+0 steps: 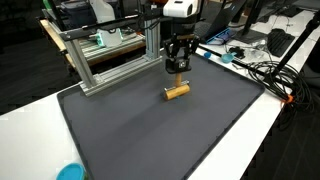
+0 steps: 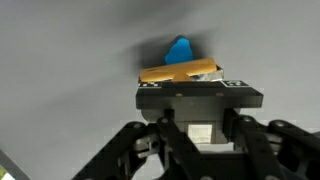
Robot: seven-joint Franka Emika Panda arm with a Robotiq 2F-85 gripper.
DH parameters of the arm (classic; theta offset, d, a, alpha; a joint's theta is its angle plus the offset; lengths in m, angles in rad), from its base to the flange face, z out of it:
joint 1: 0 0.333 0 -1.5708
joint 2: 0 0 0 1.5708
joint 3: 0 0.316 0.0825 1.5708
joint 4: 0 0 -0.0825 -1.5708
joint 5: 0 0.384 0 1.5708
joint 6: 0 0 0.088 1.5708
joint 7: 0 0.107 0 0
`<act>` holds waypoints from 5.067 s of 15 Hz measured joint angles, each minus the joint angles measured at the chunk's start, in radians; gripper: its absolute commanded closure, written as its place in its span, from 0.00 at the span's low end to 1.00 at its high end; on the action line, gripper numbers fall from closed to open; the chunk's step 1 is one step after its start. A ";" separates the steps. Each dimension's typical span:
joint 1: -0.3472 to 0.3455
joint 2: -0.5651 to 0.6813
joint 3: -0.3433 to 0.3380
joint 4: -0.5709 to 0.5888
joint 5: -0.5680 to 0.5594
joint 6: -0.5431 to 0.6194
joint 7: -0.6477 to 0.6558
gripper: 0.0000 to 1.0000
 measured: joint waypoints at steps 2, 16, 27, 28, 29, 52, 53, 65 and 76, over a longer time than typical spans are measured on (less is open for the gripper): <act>0.000 0.000 0.000 0.002 0.003 -0.012 0.000 0.78; -0.016 0.041 -0.001 0.067 0.039 -0.092 -0.002 0.78; -0.042 0.086 -0.001 0.148 0.096 -0.192 -0.035 0.78; -0.042 0.088 -0.001 0.152 0.096 -0.199 -0.038 0.78; -0.042 0.090 -0.001 0.157 0.096 -0.206 -0.040 0.78; 0.003 0.055 0.022 0.179 0.077 -0.439 -0.123 0.78; 0.006 0.041 0.026 0.180 0.064 -0.439 -0.151 0.78; -0.003 0.086 0.076 0.372 0.010 -0.562 -0.633 0.78; -0.057 0.116 0.118 0.386 0.056 -0.490 -0.873 0.78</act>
